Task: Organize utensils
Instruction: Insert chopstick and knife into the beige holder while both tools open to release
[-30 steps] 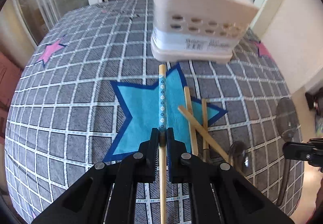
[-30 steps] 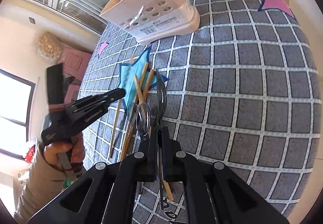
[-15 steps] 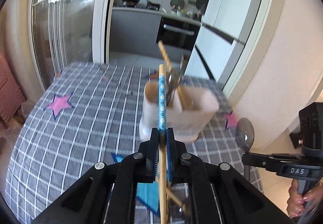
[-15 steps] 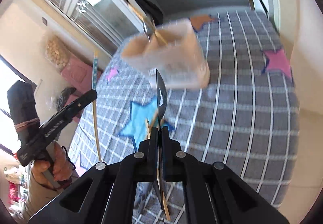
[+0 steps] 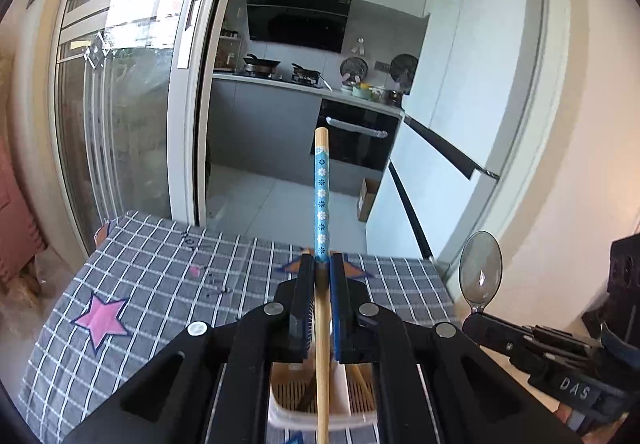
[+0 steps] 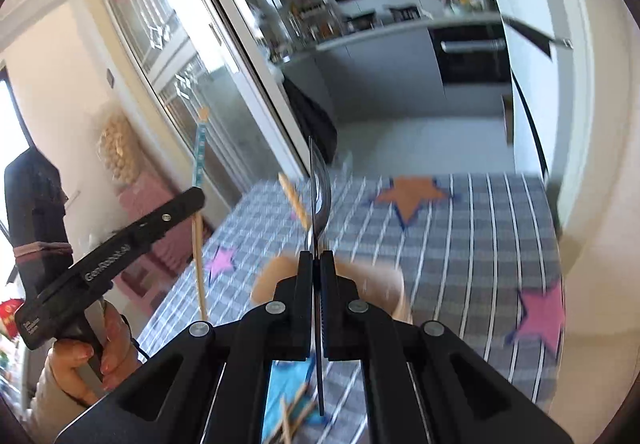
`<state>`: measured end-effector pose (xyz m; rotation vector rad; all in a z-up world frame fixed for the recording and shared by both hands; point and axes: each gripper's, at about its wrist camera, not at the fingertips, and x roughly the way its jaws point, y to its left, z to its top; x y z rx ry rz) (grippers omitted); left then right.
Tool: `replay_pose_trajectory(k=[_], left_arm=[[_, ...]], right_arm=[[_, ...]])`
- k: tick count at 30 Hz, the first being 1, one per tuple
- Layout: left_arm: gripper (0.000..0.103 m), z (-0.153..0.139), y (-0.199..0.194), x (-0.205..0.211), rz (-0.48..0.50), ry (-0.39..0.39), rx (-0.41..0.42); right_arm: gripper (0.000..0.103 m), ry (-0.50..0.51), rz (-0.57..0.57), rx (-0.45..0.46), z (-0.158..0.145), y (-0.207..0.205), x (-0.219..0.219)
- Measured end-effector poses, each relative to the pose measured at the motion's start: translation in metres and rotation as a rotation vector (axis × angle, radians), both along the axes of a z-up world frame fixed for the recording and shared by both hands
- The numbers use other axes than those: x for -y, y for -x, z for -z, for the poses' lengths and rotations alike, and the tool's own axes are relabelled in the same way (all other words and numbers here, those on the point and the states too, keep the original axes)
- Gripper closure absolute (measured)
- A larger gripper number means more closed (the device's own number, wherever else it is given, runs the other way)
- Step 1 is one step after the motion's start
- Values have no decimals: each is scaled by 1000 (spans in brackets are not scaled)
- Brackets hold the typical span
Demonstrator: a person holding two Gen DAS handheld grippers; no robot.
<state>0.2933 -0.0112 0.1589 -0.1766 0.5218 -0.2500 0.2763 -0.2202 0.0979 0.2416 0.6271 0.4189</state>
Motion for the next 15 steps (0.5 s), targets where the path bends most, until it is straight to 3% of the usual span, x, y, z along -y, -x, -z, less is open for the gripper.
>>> replay_pose_trajectory(k=[8,15], left_arm=[[66,11,-44,4,-61,7,101],[66,43,-46,8,-100,-14,161]], right_arm=[[100,104,10,154,14,-34,-22],[100,237,19,236,51,-43,-41]])
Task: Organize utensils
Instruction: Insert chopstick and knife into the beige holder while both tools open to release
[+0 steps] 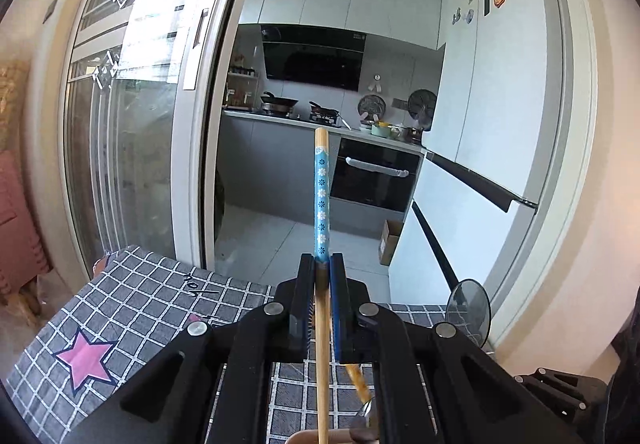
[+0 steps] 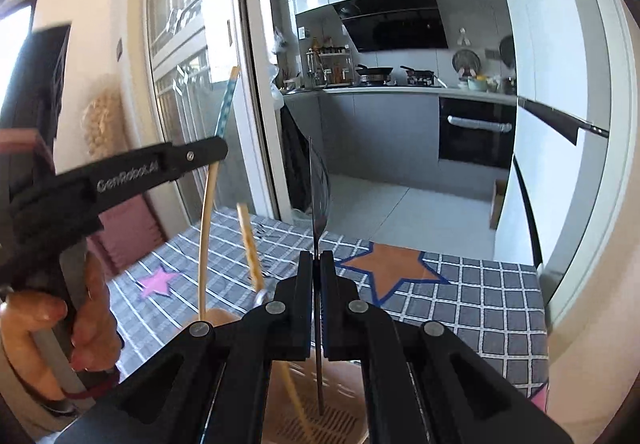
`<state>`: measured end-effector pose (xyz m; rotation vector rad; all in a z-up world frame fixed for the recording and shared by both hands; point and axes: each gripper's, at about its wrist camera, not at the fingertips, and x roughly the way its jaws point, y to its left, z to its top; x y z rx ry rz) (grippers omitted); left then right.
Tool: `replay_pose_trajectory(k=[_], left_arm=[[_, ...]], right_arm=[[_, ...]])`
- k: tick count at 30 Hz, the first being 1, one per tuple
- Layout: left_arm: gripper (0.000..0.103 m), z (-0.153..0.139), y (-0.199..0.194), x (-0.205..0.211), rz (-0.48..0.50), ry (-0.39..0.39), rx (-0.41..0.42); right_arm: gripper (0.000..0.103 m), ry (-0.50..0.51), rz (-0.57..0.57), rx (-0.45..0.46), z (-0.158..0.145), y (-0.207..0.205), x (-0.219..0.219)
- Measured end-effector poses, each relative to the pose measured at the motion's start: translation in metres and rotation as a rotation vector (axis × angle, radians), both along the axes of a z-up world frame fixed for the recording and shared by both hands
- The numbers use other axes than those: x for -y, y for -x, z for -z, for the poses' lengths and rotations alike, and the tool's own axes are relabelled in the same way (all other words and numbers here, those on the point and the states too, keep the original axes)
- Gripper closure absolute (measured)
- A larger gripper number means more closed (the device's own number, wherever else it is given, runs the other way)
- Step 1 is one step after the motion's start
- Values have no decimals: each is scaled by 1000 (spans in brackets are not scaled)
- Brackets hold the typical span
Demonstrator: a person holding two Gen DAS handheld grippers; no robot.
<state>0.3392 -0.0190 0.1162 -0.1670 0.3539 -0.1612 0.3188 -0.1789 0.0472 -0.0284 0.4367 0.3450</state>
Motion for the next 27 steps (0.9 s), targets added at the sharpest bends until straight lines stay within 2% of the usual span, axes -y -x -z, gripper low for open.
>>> replay_pose_trajectory(k=[8,11,15,22,24,26,27], left_arm=[[66,32,16,2,-18,-17,-17],[66,39,23,5,-14,-35,-43],[66,48,34,13,-11,-105,-69],[66,51,48,9,-21,-122,-117],[66,49,53,7,-27,-129,-126],[66,46,58,3,-33,-129,-137],[66,43,63,0,-39,-128,-144]], right_arm=[[100,105,-1,32,26,11,-11],[100,108,-1,4,34,12,-10],[100,96,6,-38,38,11,-7],[98,97,-21,-112,46,12,-9],[93,87,-31,-141,45,11,-9],[73,69,-26,-143,42,15,-6],[67,58,-18,-141,39,17,-3]])
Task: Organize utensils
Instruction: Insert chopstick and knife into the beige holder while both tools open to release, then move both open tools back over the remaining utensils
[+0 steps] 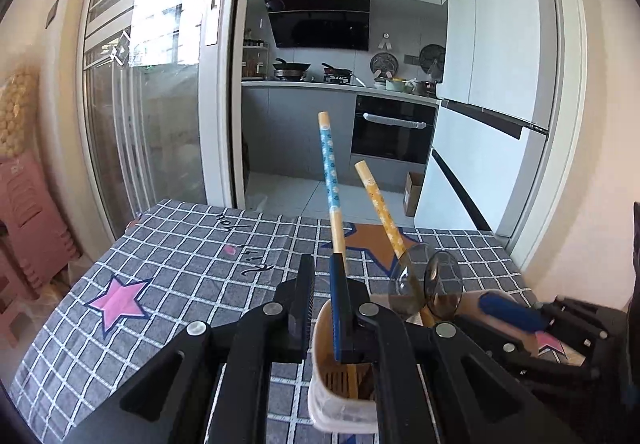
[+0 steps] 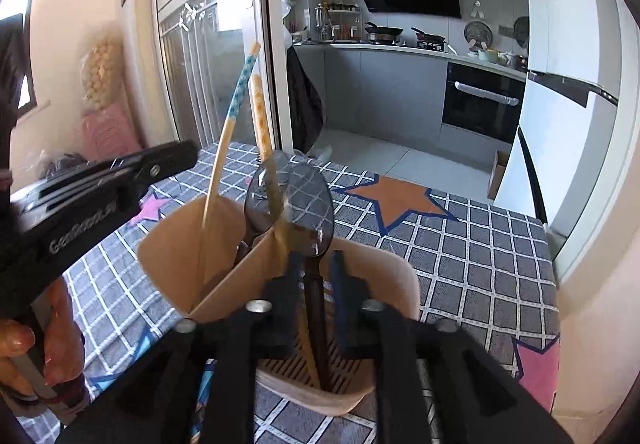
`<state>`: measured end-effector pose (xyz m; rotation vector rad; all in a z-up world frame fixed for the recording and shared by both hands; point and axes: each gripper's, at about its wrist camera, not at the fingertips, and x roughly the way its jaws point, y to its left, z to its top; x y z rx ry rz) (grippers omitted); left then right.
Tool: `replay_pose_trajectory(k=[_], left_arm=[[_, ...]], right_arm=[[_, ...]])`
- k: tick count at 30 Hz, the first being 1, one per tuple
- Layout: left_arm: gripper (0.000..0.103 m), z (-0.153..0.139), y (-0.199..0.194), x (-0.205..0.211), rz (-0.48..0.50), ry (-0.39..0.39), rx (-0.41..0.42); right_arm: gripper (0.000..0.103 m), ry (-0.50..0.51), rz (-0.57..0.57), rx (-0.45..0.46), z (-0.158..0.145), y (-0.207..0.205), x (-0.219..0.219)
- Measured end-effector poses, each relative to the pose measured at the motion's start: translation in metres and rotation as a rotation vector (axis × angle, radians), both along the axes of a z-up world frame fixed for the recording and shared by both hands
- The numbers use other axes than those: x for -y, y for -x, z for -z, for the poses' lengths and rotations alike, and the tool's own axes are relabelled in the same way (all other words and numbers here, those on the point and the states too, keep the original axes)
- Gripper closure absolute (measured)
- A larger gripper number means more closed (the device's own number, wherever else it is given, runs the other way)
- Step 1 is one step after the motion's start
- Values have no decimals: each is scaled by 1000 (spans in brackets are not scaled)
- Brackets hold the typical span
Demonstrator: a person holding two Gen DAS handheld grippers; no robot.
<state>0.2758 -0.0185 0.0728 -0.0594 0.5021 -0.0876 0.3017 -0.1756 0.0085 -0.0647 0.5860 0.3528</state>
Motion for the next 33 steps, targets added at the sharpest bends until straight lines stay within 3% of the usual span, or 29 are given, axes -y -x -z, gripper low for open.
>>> replay_pose_trajectory(k=[2,10,20,22,23,26,33], left_arm=[[66,-1,6,-6,-10,4,-11],[66,-5,30,-42,-64,65,-117],[65,14,70,-51,-11,85,-222],[7,19,81,-54,-2,92,-253],[0,20,85,-55,-14,91,-264],[0,30,104,-59,-12,80,-274],[0,73,143,-56,37,-42,-390]], right_arm=[[56,-34,6,-3,-7,5,7],[45,-125,41,-41,-20,29,35],[34,-226,68,-157,-15,62,56],[32,-240,69,-187,-11,72,58],[30,-245,70,-201,-9,77,59],[21,-257,74,-245,-2,93,60],[21,-205,77,-358,26,137,53]])
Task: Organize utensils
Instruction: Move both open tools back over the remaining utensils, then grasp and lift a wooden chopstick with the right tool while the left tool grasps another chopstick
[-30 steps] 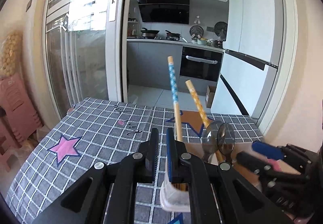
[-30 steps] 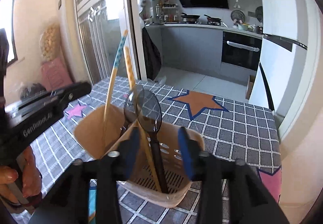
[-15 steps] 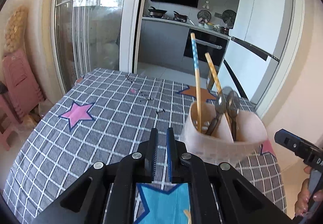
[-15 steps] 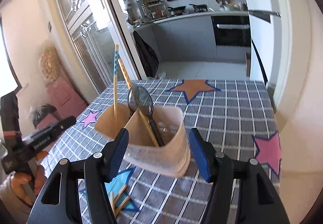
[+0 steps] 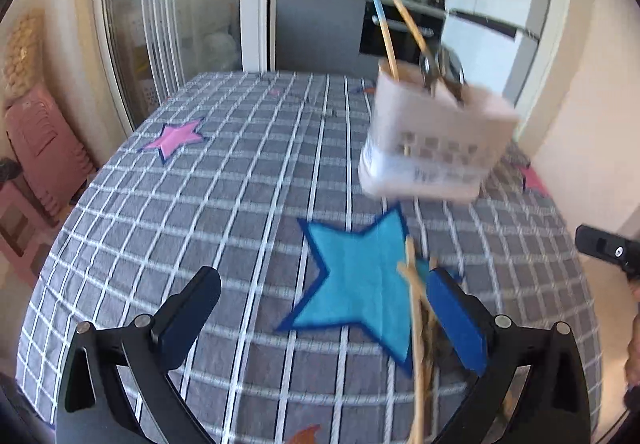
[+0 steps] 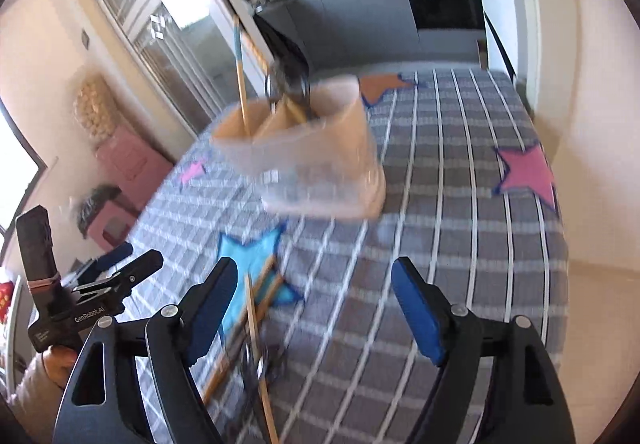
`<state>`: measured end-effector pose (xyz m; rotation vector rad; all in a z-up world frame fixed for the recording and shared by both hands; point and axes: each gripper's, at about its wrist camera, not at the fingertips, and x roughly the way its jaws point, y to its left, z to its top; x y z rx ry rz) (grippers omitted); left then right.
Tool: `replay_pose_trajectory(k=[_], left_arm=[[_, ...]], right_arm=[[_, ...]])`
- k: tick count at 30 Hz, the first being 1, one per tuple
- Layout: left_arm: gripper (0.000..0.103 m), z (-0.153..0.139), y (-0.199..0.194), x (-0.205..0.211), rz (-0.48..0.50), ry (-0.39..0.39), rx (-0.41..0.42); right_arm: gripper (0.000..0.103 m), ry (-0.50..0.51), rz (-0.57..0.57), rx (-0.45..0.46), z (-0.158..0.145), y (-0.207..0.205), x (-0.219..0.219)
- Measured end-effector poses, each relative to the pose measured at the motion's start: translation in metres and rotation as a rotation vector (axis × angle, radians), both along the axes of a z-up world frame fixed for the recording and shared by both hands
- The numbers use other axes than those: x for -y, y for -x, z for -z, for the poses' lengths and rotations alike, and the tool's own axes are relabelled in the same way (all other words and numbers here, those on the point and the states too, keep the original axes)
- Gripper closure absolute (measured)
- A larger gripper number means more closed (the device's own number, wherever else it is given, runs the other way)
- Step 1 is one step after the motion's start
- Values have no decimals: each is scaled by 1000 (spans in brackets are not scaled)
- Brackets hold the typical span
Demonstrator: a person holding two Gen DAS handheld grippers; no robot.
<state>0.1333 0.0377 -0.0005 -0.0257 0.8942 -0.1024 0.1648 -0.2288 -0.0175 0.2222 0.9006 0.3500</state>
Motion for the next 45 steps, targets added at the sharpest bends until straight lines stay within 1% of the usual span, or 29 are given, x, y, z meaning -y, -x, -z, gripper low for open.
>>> replay_pose_trajectory(k=[2,3,4,8,11,15,17,19,21,23,24,26,27,29,30,32,33,34,35,41,42,44,45], left_arm=[[0,16,8,2,25,-15,-41],[0,20,14,5,31,-18,-52],[0,30,19,6,40,-20,-72],[0,55,34,10,67,-19,-110],[0,63,41,14,92,-2,-132],[0,64,45,17,105,-9,-133],[0,65,42,16,94,16,-149],[0,65,41,16,89,36,-156],[0,67,38,16,92,40,-156],[0,67,36,18,94,34,-155],[0,67,35,18,92,31,-155],[0,67,35,17,91,31,-156],[0,67,34,17,91,30,-157],[0,68,33,18,90,18,-154],[0,68,33,17,90,17,-153],[0,69,31,19,90,3,-154],[0,69,31,20,92,-6,-155],[0,70,30,20,92,-13,-154],[0,70,29,20,91,-14,-154],[0,72,25,18,79,-39,-156],[0,72,25,18,79,-41,-156],[0,72,22,18,82,-47,-158],[0,73,21,19,83,-52,-159]], right_arm=[[21,23,-13,-34,11,12,-5],[21,29,-22,-47,17,19,-7],[21,33,-34,-60,23,26,-9],[21,56,-81,-91,43,49,-20],[21,105,-104,-115,57,62,-29],[21,169,-141,-135,65,69,-39],[21,194,-156,-151,69,69,-44],[22,198,-174,-160,70,69,-47],[26,211,-188,-160,71,70,-50],[36,220,-192,-164,72,70,-52],[39,218,-190,-171,74,70,-51],[52,208,-186,-187,76,68,-50],[55,200,-185,-195,78,68,-49],[67,192,-179,-202,80,67,-47],[70,196,-177,-199,80,67,-46],[83,175,-182,-203,80,66,-46],[86,172,-182,-201,79,66,-45],[93,178,-177,-194,78,66,-45],[96,184,-169,-187,77,67,-45],[98,143,-75,-203,77,65,-24],[99,139,-53,-215,78,65,-18],[100,114,-32,-237,79,64,-10],[100,118,-20,-247,79,65,-7]])
